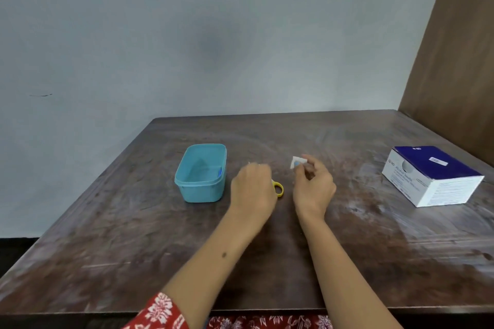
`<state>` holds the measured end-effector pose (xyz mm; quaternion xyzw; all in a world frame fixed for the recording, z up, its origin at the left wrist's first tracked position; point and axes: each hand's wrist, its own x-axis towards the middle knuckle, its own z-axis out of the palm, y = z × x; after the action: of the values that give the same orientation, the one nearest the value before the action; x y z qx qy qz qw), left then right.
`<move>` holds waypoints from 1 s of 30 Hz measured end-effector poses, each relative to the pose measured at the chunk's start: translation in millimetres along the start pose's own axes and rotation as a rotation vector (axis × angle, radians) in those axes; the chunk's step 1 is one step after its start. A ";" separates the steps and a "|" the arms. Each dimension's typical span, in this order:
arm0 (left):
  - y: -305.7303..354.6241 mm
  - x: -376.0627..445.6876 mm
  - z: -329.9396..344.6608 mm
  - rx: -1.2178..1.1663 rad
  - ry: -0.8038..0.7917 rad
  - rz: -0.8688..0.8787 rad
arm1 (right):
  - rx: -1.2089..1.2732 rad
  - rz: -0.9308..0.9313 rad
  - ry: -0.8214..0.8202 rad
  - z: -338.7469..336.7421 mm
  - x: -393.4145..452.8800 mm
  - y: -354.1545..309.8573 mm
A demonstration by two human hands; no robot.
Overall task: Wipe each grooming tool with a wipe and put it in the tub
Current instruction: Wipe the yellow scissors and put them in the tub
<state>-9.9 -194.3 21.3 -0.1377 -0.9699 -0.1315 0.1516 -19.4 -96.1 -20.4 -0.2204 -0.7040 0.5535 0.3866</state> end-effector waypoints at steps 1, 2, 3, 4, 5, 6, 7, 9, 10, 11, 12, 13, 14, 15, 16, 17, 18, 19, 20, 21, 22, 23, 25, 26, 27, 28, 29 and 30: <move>2.4 -1.8 6.8 0.023 -0.049 -0.032 | -0.031 -0.015 -0.024 -0.4 -0.9 0.5; 2.8 -2.8 12.7 0.025 -0.075 -0.069 | -0.071 -0.033 -0.051 -0.2 -1.9 1.3; 2.2 -2.9 16.3 0.017 -0.087 -0.104 | -0.122 -0.047 -0.081 1.0 -3.1 2.0; 1.6 -3.0 19.6 0.000 -0.087 -0.127 | -0.174 -0.057 -0.109 2.1 -3.7 2.8; 1.9 -2.9 21.4 -0.020 -0.081 -0.144 | -0.225 -0.065 -0.135 2.7 -4.4 2.9; 2.0 -2.3 22.5 -0.037 -0.071 -0.154 | -0.265 -0.068 -0.157 3.4 -5.0 2.9; 3.1 -1.9 22.6 -0.056 -0.066 -0.163 | -0.293 -0.068 -0.173 3.5 -5.3 2.7; 5.0 -0.9 22.6 -0.091 -0.065 -0.183 | -0.323 -0.063 -0.189 3.2 -5.0 3.1; 5.8 -0.2 23.6 -0.106 -0.062 -0.194 | -0.332 -0.061 -0.192 3.1 -5.0 3.3; 6.9 -0.3 23.7 -0.126 -0.055 -0.203 | -0.340 -0.056 -0.194 3.2 -4.8 3.3; 8.1 -0.5 23.7 -0.149 -0.048 -0.208 | -0.343 -0.048 -0.196 3.3 -4.7 3.4; 9.2 -0.7 23.1 -0.174 -0.041 -0.217 | -0.340 -0.040 -0.195 3.6 -4.6 3.7; 9.9 -0.5 23.2 -0.214 -0.035 -0.234 | -0.334 -0.034 -0.190 3.6 -4.6 4.1; 10.7 -0.1 23.2 -0.269 -0.032 -0.265 | -0.329 -0.030 -0.185 3.6 -4.7 4.6; 11.2 0.5 23.4 -0.328 -0.028 -0.305 | -0.329 -0.028 -0.182 3.6 -4.9 5.1; 11.0 1.9 24.3 -0.384 -0.020 -0.346 | -0.332 -0.028 -0.178 3.7 -4.9 5.8; 11.0 3.2 25.2 -0.433 -0.007 -0.379 | -0.335 -0.028 -0.175 3.8 -4.9 6.4; 10.4 4.6 26.8 -0.466 0.008 -0.402 | -0.337 -0.031 -0.171 4.0 -4.8 6.8; 9.6 5.5 28.0 -0.491 0.018 -0.425 | -0.337 -0.031 -0.166 4.1 -4.8 6.6; 7.6 7.4 29.4 -0.517 0.021 -0.445 | -0.333 -0.033 -0.157 4.5 -4.4 6.9; 5.7 8.9 29.5 -0.553 0.020 -0.475 | -0.325 -0.033 -0.145 4.7 -4.3 6.9; 2.6 11.7 31.9 -0.603 0.021 -0.507 | -0.309 -0.030 -0.132 4.7 -4.3 7.4; -2.4 16.8 33.7 -0.758 -0.002 -0.593 | -0.250 -0.008 -0.107 3.7 -4.3 6.5; -4.4 18.8 34.0 -0.851 -0.030 -0.639 | -0.218 0.007 -0.099 3.3 -4.2 5.7; -5.6 20.2 34.0 -0.931 -0.065 -0.662 | -0.189 0.022 -0.100 2.6 -4.2 4.0; -4.9 20.1 31.4 -0.994 -0.109 -0.670 | -0.164 0.038 -0.109 1.8 -4.3 2.5; -4.5 21.0 30.2 -1.049 -0.154 -0.665 | -0.137 0.055 -0.122 1.9 -4.1 2.5; -4.4 22.1 29.1 -1.096 -0.187 -0.655 | -0.097 0.075 -0.133 2.4 -4.1 2.5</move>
<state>-38.9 -184.7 0.9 0.0974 -0.7631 -0.6346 -0.0737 -19.1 -99.9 -24.2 -0.2280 -0.7453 0.5462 0.3069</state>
